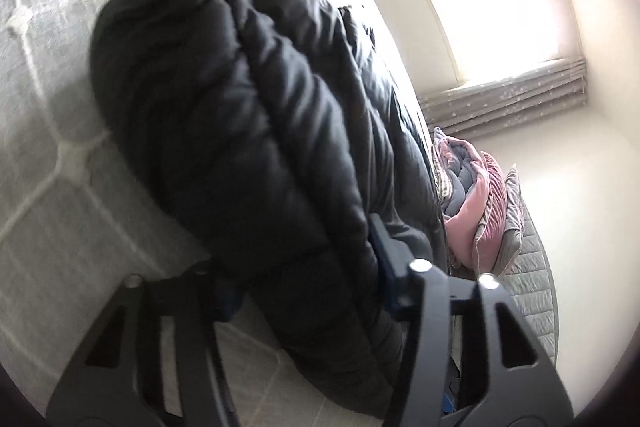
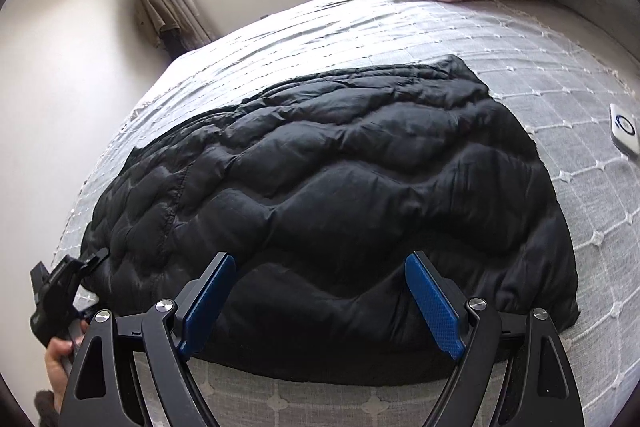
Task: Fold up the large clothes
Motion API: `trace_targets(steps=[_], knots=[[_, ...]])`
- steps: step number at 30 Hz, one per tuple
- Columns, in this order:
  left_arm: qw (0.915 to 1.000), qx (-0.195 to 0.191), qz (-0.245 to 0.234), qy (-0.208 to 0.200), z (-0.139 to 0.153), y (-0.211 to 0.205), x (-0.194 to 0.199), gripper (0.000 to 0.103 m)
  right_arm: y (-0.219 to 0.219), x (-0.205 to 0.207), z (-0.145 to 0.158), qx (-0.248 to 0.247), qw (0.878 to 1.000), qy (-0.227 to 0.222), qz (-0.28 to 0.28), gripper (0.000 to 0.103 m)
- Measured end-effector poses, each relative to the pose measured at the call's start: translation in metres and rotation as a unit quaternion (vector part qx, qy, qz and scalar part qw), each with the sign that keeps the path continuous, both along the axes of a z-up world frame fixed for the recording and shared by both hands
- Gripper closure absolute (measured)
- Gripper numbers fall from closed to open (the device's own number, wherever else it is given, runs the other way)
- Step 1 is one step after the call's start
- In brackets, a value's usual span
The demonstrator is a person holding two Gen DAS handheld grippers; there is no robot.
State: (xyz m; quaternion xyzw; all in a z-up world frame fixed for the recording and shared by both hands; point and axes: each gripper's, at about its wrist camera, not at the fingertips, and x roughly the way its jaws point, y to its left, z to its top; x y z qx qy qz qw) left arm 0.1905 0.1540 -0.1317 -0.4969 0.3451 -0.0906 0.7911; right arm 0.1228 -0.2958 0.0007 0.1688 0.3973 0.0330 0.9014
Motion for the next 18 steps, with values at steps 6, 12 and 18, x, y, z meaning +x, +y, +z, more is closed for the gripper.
trace_targets(steps=[6, 12, 18], knots=[[0.9989, 0.039, -0.009, -0.027, 0.029, 0.003, -0.004, 0.085, 0.025, 0.001, 0.005, -0.023, 0.999, -0.018, 0.024, 0.015], [0.9748, 0.184, -0.012, -0.125, 0.099, -0.009, -0.044, 0.087, 0.056, 0.001, 0.016, -0.015, 0.997, -0.046, 0.060, 0.015], [0.9375, 0.253, -0.031, -0.238, 0.142, -0.011, -0.088, 0.087, 0.108, 0.007, 0.013, -0.016, 0.989, -0.060, 0.136, 0.015]])
